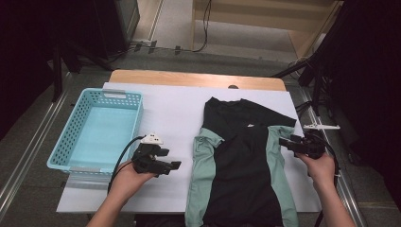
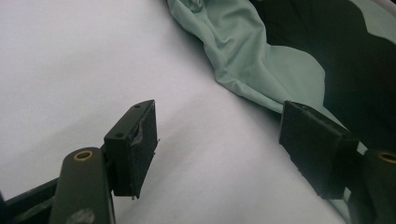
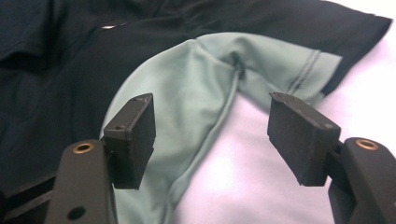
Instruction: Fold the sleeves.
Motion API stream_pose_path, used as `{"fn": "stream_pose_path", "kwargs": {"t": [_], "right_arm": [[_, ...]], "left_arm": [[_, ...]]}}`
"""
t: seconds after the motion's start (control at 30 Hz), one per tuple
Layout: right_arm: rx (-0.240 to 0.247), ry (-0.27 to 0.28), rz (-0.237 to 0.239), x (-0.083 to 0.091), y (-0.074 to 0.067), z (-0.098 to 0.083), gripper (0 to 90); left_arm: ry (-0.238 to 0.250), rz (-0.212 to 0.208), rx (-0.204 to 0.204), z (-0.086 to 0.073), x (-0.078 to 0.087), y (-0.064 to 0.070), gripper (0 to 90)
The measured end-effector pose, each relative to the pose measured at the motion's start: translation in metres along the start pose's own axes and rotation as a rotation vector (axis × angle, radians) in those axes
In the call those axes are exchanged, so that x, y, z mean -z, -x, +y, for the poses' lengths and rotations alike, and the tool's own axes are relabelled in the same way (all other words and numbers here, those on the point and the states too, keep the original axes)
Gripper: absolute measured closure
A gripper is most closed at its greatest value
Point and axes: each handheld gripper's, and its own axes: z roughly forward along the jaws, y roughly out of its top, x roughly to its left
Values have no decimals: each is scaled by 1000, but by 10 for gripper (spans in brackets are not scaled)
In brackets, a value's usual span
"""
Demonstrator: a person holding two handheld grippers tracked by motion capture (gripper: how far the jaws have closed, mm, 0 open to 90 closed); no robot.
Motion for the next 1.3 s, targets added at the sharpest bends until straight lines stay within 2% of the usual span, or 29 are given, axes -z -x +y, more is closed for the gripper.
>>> {"fn": "stream_pose_path", "kwargs": {"t": [0.2, 0.37, 0.47, 1.1, 1.3], "right_arm": [[-22, -6, -29, -4, 8, 4, 310], [-17, -5, -45, -4, 10, 8, 310], [-31, -2, -50, -4, 11, 12, 309], [-27, 1, -90, -15, 25, 36, 309], [-43, -11, -107, -19, 37, 38, 309]], "left_arm": [[-2, -3, -2, 0, -1, 0, 291], [-4, -4, -7, 0, -1, 0, 291], [-4, -5, -8, 0, -1, 0, 291], [10, -16, -17, 0, -1, 1, 291], [5, -14, -14, -1, -1, 1, 291]]}}
